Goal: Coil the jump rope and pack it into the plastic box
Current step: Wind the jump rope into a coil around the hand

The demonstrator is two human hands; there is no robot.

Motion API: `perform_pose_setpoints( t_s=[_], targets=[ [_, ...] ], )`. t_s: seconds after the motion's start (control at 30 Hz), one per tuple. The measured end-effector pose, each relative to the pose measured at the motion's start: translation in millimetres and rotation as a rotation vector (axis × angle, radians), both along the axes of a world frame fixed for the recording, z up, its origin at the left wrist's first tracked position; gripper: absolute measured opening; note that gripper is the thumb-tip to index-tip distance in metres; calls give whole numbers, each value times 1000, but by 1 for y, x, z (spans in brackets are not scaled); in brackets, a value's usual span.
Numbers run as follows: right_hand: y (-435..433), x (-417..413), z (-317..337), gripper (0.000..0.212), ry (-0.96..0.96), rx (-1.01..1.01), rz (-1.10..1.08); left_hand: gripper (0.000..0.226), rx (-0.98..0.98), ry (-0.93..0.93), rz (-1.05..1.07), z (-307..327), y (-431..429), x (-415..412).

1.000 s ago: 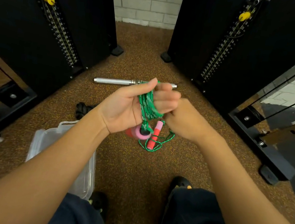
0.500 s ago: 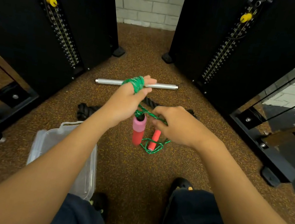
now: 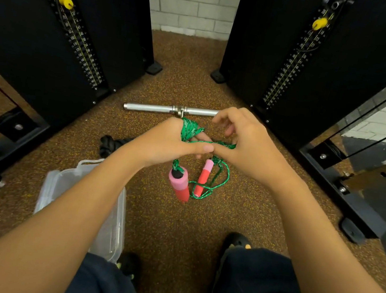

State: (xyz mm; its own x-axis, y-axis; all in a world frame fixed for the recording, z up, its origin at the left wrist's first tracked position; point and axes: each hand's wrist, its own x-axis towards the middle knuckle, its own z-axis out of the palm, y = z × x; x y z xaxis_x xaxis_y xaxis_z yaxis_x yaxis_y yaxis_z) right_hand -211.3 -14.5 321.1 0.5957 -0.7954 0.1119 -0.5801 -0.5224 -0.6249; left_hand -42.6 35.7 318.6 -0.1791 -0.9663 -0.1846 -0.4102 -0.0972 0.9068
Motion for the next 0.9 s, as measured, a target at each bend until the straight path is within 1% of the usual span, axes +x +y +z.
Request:
perform_pose_setpoints(
  t_s=[0.07,0.1,0.17,0.2,0.27,0.33,0.4,0.43,0.47,0.5,0.53,0.57,0.63,0.67,0.73,0.8,0.9],
  targets=[
    [-2,-3,1,35,31,20,20,6,-31,-42,31,-2,-2,6],
    [-3,-5,2,32,25,46,19,8,-46,-56,69,-1,-2,7],
    [-3,-8,3,30,-34,120,1,14,-58,-43,158,0,-3,8],
    [-4,-9,3,35,-84,145,-14,14,-54,-17,181,1,-3,8],
    [-5,-10,2,57,-132,205,-50,17,-39,48,190,2,-3,7],
    [-7,-11,0,79,-83,382,-56,27,-26,107,183,0,-3,8],
    [-4,-11,-3,92,30,573,2,35,-4,138,202,-2,-4,11],
    [-3,-11,-6,89,75,594,40,33,4,155,222,-4,-5,12],
    [-2,-10,-8,74,95,574,63,30,9,182,239,-3,-6,12],
    [-2,-9,-9,51,79,532,73,26,12,210,257,-3,-6,13],
    [-2,-9,-8,34,37,499,73,24,13,228,278,-3,-6,12],
    [-4,-9,-6,26,-6,489,64,22,11,229,304,-2,-6,12],
    [-4,-11,2,22,-52,518,50,22,-8,195,381,0,-6,12],
    [-4,-13,3,21,-28,514,56,23,-23,175,433,1,-6,13],
    [-6,-17,3,19,119,457,57,25,-50,132,550,2,-7,19],
    [-8,-23,-1,20,295,430,28,20,-71,100,622,0,-8,25],
    [-8,-26,-1,33,443,449,-34,25,-86,26,607,-4,-9,24]
  ],
)
